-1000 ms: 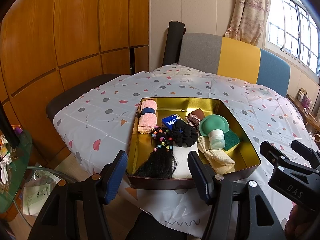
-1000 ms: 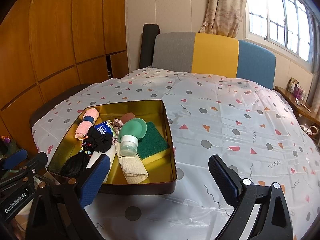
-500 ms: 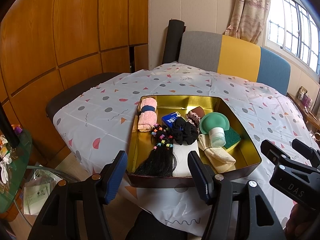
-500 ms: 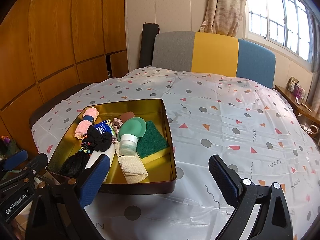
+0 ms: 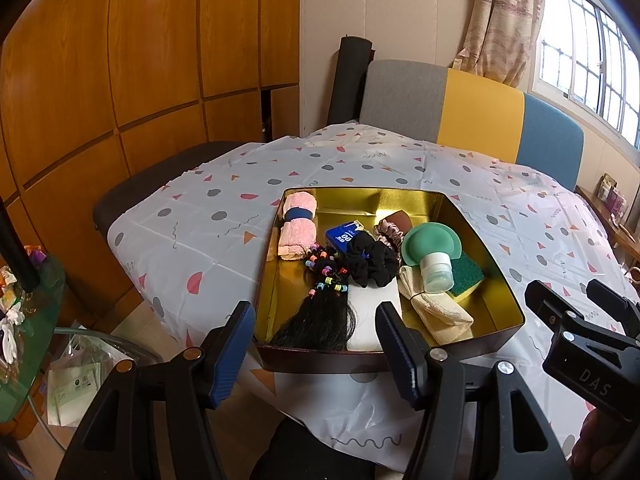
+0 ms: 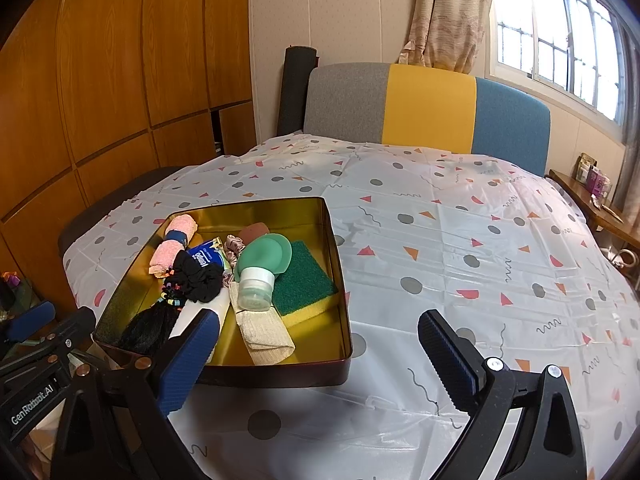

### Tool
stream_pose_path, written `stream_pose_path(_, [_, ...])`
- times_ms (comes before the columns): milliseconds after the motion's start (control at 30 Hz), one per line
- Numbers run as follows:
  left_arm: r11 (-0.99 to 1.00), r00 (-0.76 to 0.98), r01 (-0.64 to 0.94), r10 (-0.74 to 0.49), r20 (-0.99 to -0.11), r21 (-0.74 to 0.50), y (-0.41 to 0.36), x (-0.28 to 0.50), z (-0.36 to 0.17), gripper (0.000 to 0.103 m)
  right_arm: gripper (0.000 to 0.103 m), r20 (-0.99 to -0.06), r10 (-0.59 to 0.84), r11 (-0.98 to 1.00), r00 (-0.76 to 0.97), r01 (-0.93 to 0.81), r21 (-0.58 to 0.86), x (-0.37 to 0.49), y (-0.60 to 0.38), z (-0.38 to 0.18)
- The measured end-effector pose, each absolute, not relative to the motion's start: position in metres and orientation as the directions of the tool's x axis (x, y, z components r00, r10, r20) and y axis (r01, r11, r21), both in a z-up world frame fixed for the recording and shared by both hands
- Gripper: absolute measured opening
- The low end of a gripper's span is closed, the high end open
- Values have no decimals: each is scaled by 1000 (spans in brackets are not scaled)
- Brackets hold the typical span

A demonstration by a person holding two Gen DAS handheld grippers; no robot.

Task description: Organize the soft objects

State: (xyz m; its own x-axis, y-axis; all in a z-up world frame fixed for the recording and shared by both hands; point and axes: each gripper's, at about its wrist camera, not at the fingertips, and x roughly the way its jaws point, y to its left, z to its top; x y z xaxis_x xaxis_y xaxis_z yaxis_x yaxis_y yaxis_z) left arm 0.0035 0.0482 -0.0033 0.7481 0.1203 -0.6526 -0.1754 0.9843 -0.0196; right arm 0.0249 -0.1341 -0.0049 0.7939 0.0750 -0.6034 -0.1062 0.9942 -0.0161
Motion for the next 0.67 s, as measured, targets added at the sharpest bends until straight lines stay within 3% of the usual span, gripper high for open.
stream_pose_path(400, [985,787,-172,139,-601,4,51,2,-3,63,101,-609,68,995,790,-102,-21,25,-136,-7])
stream_pose_path(500, [985,806,-172,140,-576,-1,53,2,-1,53,101,-610,67,995,790,-100,-21,26,-138,-8])
stream_pose_path(667, [983,807,-182,146,-572,-6,58,6,2,52,101,-614,60,997,787,-79,-4,30,-147,-10])
